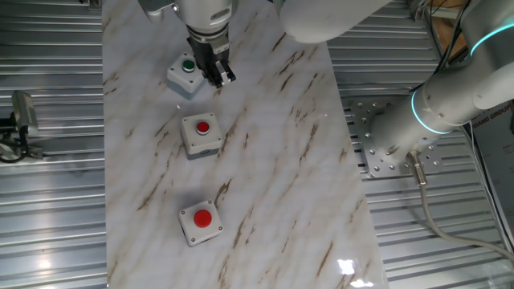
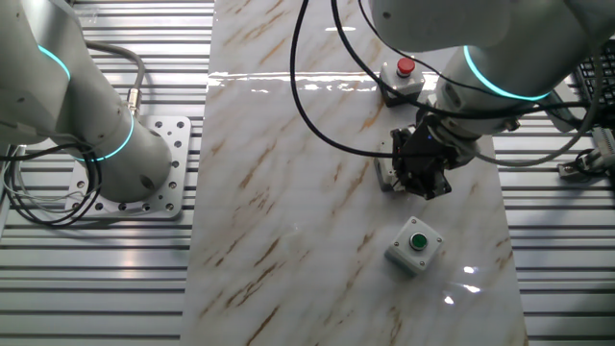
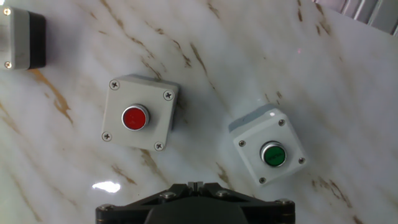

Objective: Press three buttons from left to right in sequence

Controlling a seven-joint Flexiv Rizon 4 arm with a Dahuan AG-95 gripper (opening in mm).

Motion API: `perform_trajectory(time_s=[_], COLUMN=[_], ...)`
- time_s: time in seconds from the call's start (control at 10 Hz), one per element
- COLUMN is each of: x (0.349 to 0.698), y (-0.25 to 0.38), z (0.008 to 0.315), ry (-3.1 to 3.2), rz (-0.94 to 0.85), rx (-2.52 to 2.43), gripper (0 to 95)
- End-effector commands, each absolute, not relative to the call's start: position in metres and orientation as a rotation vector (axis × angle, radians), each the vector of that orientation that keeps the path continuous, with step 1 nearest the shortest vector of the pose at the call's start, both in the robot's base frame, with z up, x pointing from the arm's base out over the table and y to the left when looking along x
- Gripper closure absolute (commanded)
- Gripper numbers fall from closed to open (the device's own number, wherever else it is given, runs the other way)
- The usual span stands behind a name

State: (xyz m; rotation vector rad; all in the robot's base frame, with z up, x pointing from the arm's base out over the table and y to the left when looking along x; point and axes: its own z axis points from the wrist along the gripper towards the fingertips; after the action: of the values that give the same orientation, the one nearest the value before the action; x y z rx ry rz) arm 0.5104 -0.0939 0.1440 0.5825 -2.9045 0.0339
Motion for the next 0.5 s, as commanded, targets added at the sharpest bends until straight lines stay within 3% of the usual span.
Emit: perform_trajectory(time_s=[0.1,0.5], x=[0.5101,0.5087], y=[-0.0934,-0.0936], z=[0.1444,0.1450], ry=[-2.905,-2.915], rz=[0.026,0.008], rx=[0.588,0.596], gripper=[95.0,95.0])
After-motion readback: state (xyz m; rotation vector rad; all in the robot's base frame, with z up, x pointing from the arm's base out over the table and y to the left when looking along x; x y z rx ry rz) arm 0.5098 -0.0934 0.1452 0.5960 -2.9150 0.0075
